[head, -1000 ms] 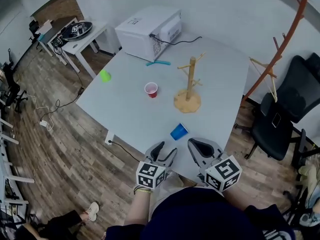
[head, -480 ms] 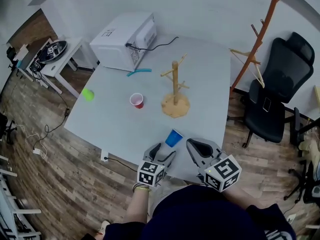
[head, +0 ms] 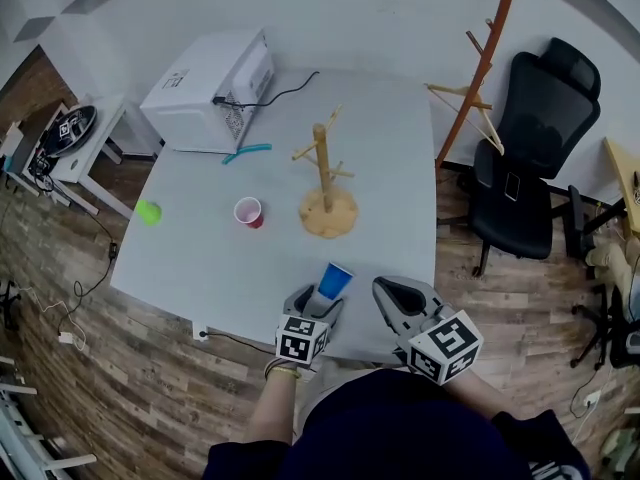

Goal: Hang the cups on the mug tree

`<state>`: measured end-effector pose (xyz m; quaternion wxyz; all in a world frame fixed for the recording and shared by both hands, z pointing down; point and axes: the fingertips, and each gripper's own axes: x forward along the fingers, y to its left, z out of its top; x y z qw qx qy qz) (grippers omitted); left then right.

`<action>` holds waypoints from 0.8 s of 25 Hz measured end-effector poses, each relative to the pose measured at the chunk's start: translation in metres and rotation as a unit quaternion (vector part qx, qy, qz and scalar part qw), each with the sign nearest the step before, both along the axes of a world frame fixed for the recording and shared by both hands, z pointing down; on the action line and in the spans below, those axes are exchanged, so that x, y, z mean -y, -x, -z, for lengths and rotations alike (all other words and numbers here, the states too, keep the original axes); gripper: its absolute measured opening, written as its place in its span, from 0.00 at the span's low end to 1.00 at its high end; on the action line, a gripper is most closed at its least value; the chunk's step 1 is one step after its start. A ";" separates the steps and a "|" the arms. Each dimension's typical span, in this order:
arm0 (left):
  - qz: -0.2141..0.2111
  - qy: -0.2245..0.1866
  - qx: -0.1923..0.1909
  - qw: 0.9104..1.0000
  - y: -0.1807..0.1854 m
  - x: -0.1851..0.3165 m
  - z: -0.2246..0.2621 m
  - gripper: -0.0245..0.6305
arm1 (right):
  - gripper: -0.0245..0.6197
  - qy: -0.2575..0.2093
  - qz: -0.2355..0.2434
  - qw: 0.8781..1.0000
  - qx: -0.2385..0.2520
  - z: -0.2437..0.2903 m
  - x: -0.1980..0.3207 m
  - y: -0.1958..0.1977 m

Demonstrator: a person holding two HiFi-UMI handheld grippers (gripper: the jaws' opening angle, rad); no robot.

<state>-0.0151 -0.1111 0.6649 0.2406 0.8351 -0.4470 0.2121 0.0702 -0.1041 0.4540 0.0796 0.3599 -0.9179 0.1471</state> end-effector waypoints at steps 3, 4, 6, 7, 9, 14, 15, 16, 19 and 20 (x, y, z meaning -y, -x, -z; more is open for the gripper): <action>-0.012 0.013 0.007 1.000 -0.004 0.003 -0.008 0.49 | 0.08 0.003 -0.012 1.000 0.000 -0.002 0.001 -0.005; -0.013 0.017 0.009 1.000 -0.005 0.004 -0.010 0.49 | 0.08 0.003 -0.015 1.000 0.000 -0.002 0.002 -0.006; -0.014 0.023 0.014 1.000 -0.006 0.006 -0.014 0.49 | 0.08 0.003 -0.021 1.000 0.001 -0.001 0.003 -0.008; -0.013 0.026 0.017 0.999 -0.006 0.008 -0.015 0.49 | 0.08 0.003 -0.023 1.000 0.002 -0.001 0.004 -0.009; -0.011 0.032 0.021 0.999 -0.005 0.010 -0.018 0.49 | 0.08 0.003 -0.026 1.000 0.003 0.000 0.005 -0.010; -0.007 0.034 0.032 0.999 -0.003 0.012 -0.023 0.40 | 0.08 0.001 -0.026 1.000 0.010 0.001 0.009 -0.009; -0.006 0.033 0.031 0.999 -0.003 0.013 -0.023 0.40 | 0.08 0.001 -0.026 1.000 0.011 0.001 0.009 -0.008; -0.004 0.033 0.030 0.999 -0.002 0.013 -0.023 0.40 | 0.08 0.001 -0.025 1.000 0.012 0.000 0.008 -0.007; 0.000 0.029 0.028 0.999 0.000 0.014 -0.020 0.39 | 0.08 0.002 -0.022 1.000 0.014 0.000 0.008 -0.005; 0.000 0.027 0.027 0.999 0.000 0.014 -0.018 0.39 | 0.08 0.003 -0.021 1.000 0.015 -0.001 0.007 -0.005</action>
